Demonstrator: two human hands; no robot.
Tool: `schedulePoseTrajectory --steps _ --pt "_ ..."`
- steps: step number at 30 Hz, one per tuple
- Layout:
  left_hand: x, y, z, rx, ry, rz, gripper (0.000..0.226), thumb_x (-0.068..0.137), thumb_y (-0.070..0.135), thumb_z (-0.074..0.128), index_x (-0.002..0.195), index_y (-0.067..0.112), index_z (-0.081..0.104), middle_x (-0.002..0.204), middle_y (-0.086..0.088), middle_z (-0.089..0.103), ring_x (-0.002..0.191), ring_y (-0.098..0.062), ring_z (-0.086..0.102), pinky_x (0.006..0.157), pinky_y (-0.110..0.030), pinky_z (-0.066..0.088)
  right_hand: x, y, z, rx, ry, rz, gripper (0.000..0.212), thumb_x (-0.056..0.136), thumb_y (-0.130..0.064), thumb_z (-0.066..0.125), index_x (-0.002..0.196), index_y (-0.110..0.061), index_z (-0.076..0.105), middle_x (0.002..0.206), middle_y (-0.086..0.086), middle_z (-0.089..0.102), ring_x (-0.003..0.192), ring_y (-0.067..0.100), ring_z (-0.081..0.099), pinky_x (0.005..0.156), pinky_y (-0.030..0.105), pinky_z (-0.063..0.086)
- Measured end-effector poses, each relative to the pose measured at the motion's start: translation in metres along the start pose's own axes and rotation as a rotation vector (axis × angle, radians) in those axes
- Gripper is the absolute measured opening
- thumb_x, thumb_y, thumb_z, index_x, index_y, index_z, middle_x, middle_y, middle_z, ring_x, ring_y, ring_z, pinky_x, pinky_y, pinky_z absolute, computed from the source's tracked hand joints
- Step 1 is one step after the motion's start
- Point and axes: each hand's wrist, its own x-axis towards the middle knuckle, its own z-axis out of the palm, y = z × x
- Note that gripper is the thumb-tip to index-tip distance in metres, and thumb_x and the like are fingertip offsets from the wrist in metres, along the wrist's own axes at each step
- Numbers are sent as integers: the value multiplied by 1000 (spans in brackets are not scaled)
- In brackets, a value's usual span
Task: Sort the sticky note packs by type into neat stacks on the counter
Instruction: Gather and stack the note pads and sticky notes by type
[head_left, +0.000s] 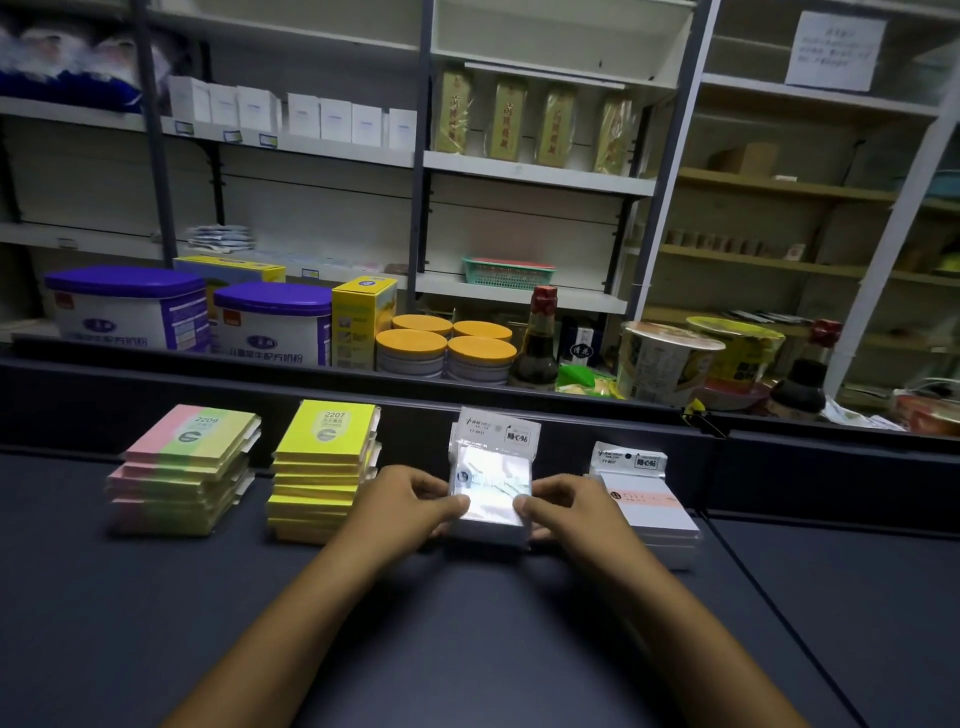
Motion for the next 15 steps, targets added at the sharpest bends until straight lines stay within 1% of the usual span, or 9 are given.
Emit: schedulePoseTrajectory --steps 1,3,4,6,8,10,12,14,15 --pt "-1 -1 0 21 -21 -21 17 79 25 81 87 11 76 76 -12 76 67 -18 68 80 -41 59 -1 0 0 -29 -18 15 15 85 -16 73 96 -5 72 89 7 75 78 22 73 81 42 62" --pt "-1 -3 0 33 -56 -52 22 80 31 79 80 9 78 71 -13 74 62 -16 63 83 -41 58 -2 0 -1 -76 -34 25 13 87 -19 70 91 -6 73 76 3 71 65 12 68 75 34 62" --pt "-2 -3 0 8 -71 -68 27 80 32 78 80 5 78 70 -15 73 62 -17 61 84 -43 57 -3 -1 -1 -92 -29 25 14 89 -19 69 88 -6 73 72 2 70 62 9 66 72 31 61" --pt "-2 -4 2 -53 -88 -96 33 81 30 77 81 -3 76 66 -15 69 62 -19 58 82 -44 56 -4 -2 -2 -118 -6 33 17 90 -20 68 85 -5 74 69 2 69 60 9 65 72 31 60" --pt "-2 -5 4 -84 -96 -107 35 81 28 77 82 -6 74 64 -11 65 62 -20 55 76 -39 53 -5 -4 -2 -143 7 41 17 91 -19 67 83 -6 74 65 1 67 56 8 63 64 25 58" --pt "-1 -5 6 -83 -90 -106 30 81 28 78 82 -2 76 66 -10 67 61 -19 58 74 -34 54 -7 -4 -1 -197 13 34 17 91 -18 66 80 -9 75 64 0 68 55 5 63 57 17 53" --pt "-1 -4 7 -40 -64 -105 23 81 29 78 81 6 78 69 -10 72 59 -16 64 72 -30 56 -8 -5 -1 -255 27 21 18 90 -21 65 80 -12 76 69 2 72 58 6 66 58 14 51" --pt "-1 -5 8 10 -45 -95 23 81 33 78 78 10 78 67 -7 73 56 -11 65 68 -25 55 -8 -4 0 -282 42 13 20 91 -25 66 77 -15 75 67 -2 73 61 7 70 58 13 49" --pt "-2 -5 8 33 -43 -89 23 80 34 78 77 11 77 64 -4 72 54 -9 64 66 -22 54 -8 -4 0 -297 48 10 21 91 -26 66 75 -16 75 66 -4 72 63 9 72 61 15 50"
